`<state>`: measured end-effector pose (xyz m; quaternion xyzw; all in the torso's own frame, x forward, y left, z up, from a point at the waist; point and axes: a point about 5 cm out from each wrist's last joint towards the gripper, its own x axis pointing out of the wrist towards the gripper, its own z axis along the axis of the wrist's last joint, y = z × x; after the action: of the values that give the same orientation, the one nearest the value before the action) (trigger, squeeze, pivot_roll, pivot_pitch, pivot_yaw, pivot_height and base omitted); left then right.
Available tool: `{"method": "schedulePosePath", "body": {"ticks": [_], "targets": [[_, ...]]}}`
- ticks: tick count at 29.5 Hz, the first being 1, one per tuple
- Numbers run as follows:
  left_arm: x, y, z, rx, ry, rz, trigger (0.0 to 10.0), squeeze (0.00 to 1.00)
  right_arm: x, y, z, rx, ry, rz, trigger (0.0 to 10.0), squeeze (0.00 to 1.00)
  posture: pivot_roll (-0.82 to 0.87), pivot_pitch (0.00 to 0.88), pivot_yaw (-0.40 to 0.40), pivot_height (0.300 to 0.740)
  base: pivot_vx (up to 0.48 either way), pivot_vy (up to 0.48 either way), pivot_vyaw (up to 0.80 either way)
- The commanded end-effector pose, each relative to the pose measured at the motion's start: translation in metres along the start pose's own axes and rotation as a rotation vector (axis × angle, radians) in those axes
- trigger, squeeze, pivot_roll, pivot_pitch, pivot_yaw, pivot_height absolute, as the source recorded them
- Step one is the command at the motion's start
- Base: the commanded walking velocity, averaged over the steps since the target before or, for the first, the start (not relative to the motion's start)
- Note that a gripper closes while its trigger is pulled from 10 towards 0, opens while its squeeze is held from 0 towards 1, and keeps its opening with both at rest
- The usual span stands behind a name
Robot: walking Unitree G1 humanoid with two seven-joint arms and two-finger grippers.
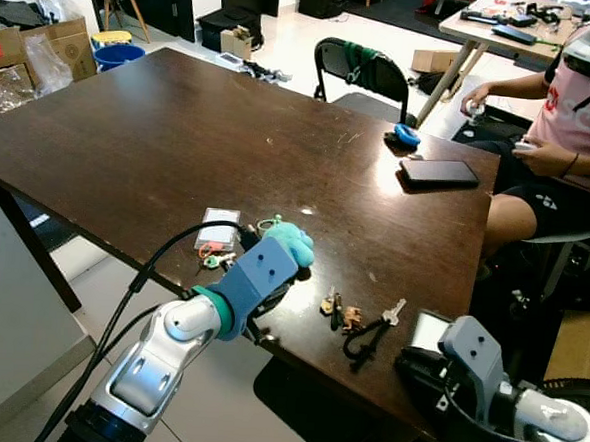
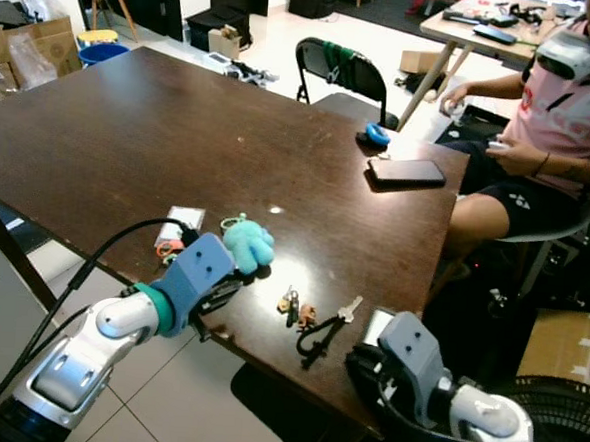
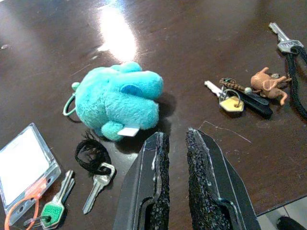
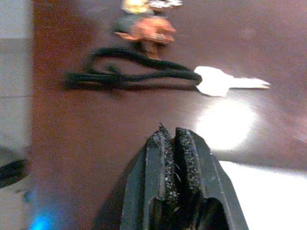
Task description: Hang keys on a hook
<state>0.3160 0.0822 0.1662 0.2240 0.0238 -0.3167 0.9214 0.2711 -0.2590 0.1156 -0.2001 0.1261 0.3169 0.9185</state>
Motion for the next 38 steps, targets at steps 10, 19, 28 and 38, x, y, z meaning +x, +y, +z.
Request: {"method": "schedulePosePath", "body": {"ticks": [10, 19, 28, 38], "targets": [[0.000, -0.003, -0.006, -0.013, 0.023, -0.009, 10.0, 0.00, 0.010, -0.023, 0.055, 0.207, -0.377, -0.234, 0.0, 0.00, 0.02, 0.111, 0.106, 0.740, 0.000, 0.000, 0.00], [0.000, -0.004, -0.005, -0.016, 0.017, -0.004, 10.0, 0.00, 0.023, -0.018, 0.083, 0.304, -0.538, -0.232, 0.0, 0.00, 0.03, 0.106, 0.102, 0.740, 0.000, 0.000, 0.00], [-0.007, -0.002, -0.004, -0.039, -0.022, 0.040, 10.0, 0.00, 0.043, 0.003, 0.103, 0.304, -0.590, -0.192, 10.0, 0.00, 0.04, 0.106, 0.108, 0.740, 0.000, 0.000, 0.00], [-0.016, -0.013, 0.005, -0.046, -0.028, -0.004, 10.0, 0.00, 0.045, 0.004, 0.114, 0.304, -0.617, -0.181, 10.0, 0.00, 0.05, 0.104, 0.111, 0.740, 0.000, 0.000, 0.00]]}}
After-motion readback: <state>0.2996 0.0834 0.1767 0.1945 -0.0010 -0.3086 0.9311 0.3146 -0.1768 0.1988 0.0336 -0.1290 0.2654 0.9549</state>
